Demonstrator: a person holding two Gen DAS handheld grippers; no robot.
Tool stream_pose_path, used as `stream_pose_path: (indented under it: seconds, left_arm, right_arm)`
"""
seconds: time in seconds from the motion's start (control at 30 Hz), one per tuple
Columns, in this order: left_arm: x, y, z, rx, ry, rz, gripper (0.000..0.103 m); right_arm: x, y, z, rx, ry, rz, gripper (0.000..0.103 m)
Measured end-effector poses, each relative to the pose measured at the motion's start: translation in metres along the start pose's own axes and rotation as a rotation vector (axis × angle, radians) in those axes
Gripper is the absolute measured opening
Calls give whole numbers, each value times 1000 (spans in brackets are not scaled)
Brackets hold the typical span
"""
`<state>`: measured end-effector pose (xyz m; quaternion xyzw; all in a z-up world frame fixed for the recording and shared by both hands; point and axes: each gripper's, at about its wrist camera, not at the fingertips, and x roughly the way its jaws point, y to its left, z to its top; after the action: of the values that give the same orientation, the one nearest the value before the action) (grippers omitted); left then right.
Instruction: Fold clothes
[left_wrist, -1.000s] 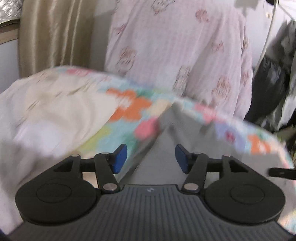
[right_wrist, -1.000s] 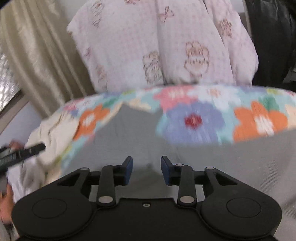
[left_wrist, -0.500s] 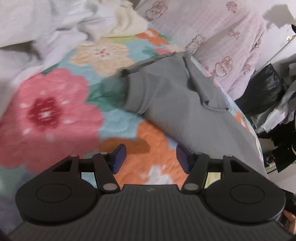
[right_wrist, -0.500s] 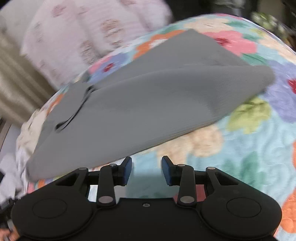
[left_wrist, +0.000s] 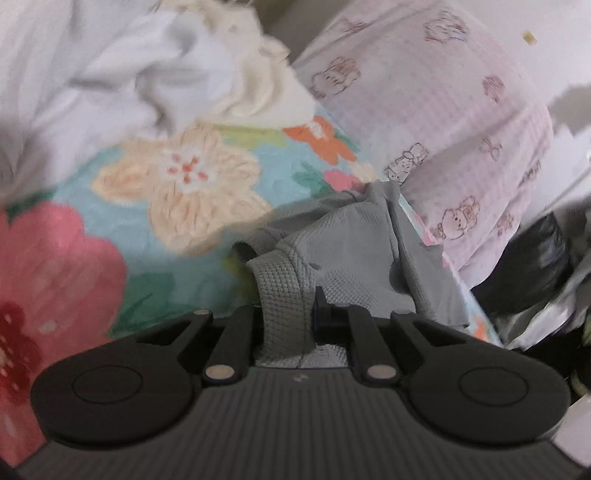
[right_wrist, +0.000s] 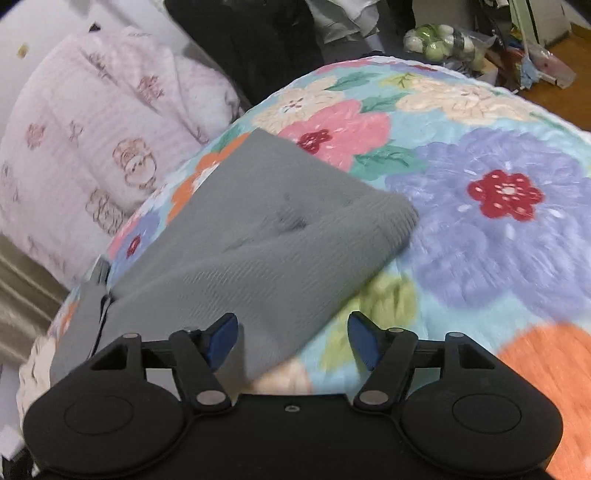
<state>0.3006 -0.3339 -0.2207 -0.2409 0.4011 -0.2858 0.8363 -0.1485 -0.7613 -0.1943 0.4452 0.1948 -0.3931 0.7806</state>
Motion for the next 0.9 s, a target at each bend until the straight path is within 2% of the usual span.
stream_pose_path:
  seconds: [0.1,0.13,0.17,0.2,0.23,0.27,0.37,0.4,0.47,0.53,0.6,0.77,0.83,0.87,0.9]
  left_arm:
    - [-8,-11,4,65,-27,22,8]
    - [-11,-16,6,88,-34,26,8]
    - [-15,-21,7,114,-42,28,8]
    - [-19,-27,8,139,-49,30,8]
    - [-25,-31,10,146,-46,27,8]
    - [-31,-35,11,151,-42,24,8]
    - [-51,-28,23,39,29,-40,7]
    - [-65,-28,26,47,26,-49,6]
    - [-92,-31,27,107,10,-43,6]
    - [-118,-29,21,147,13,-22,6]
    - [-141,-22,13,140,72,9,6]
    - [-193,0,-33,128,202,100,6]
    - [-216,-2,-48,144,212,126,6]
    - [-227,-12,-53,218,192,127,5]
    - [-233,-24,-58,302,172,160,5]
  right_arm:
    - [3,7,7,-58,-73,19,67]
    - [4,10,9,-77,-97,26,61]
    - [2,15,11,-113,-108,38,38]
    - [1,22,14,-164,-109,39,21]
    - [-1,27,16,-201,-107,26,8]
    - [-5,28,17,-206,-108,17,8]
    - [-33,35,18,-215,-108,-21,8]
    - [-46,40,18,-228,-104,-37,8]
    - [-73,46,18,-265,-96,-3,8]
    - [-92,46,16,-305,-68,-3,8]
    - [-104,36,7,-337,-18,-34,8]
    - [-133,-8,-23,-377,105,-70,7]
    - [-154,-25,-24,-261,106,-25,8]
    - [-167,-28,-21,-218,98,17,8]
    - [-180,-29,-17,-193,88,67,8]
